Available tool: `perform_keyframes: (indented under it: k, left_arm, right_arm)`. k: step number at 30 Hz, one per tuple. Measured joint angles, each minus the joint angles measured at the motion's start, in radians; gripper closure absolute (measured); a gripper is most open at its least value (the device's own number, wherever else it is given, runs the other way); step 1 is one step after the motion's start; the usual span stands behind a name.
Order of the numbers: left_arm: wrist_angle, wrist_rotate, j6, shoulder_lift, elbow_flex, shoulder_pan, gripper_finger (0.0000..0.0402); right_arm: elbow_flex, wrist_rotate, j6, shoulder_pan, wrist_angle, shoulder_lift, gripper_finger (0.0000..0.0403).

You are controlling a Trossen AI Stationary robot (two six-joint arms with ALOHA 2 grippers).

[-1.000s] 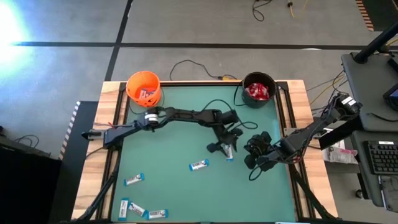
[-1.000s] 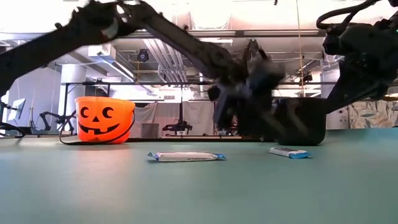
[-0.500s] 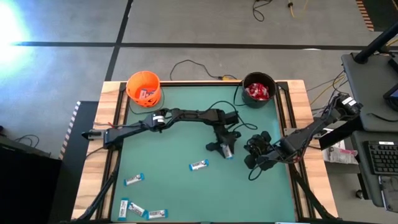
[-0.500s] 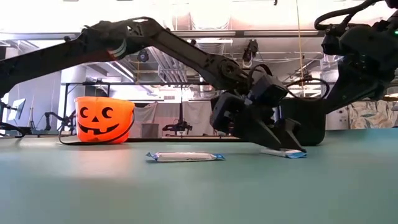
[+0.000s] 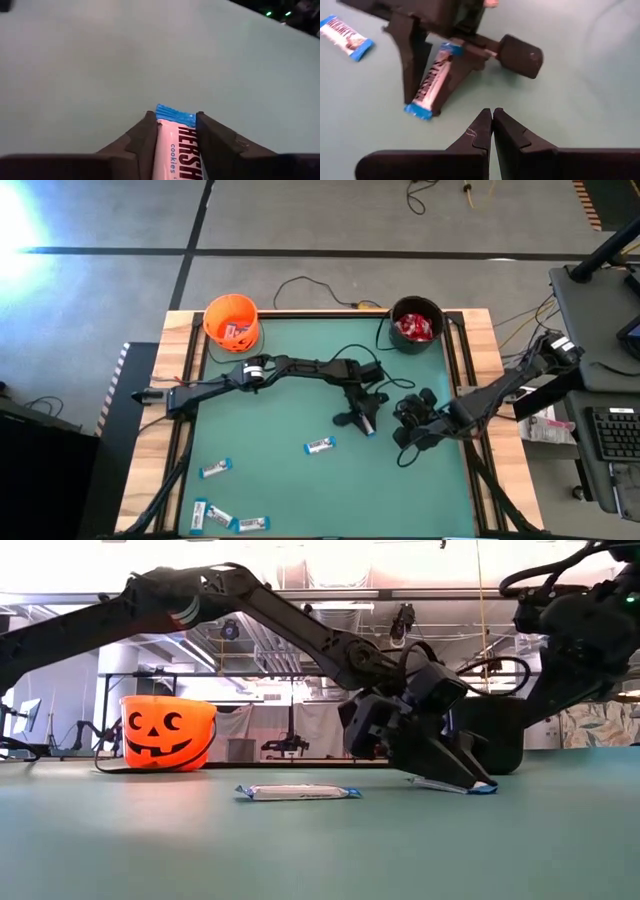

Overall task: Sort candy by brand, put in halloween buckets
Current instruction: Put the white chocolate into the orange bucket

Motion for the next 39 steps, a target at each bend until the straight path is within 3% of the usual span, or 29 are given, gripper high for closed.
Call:
perform_keyframes:
  k: [7,11,20,30,39]
  left_arm:
    - [-0.027,-0.001,-0.003,-0.006,0.020,-0.004,0.0295]
    - [-0.051,-0.051,-0.008,-0.019,0.050,-0.009,0.0294]
    - [-0.144,-0.140,-0.063,-0.018,0.174,-0.017,0.0244]
    - [-0.262,-0.258,-0.088,-0.062,0.179,-0.043,0.0244]
    - [-0.292,-0.265,-0.216,-0.078,0.176,-0.050,0.0247]
  right_arm:
    - [0.000,0.001,-0.006,-0.061,-0.024,-0.023,0.0394]
    - [0.000,0.002,-0.011,-0.076,-0.021,-0.044,0.0394]
    - [0.000,-0.049,-0.008,-0.071,-0.023,-0.066,0.0393]
    - [0.000,-0.083,-0.001,0.004,-0.016,-0.064,0.0393]
    - [0.000,-0.083,0.052,0.069,-0.017,-0.064,0.0393]
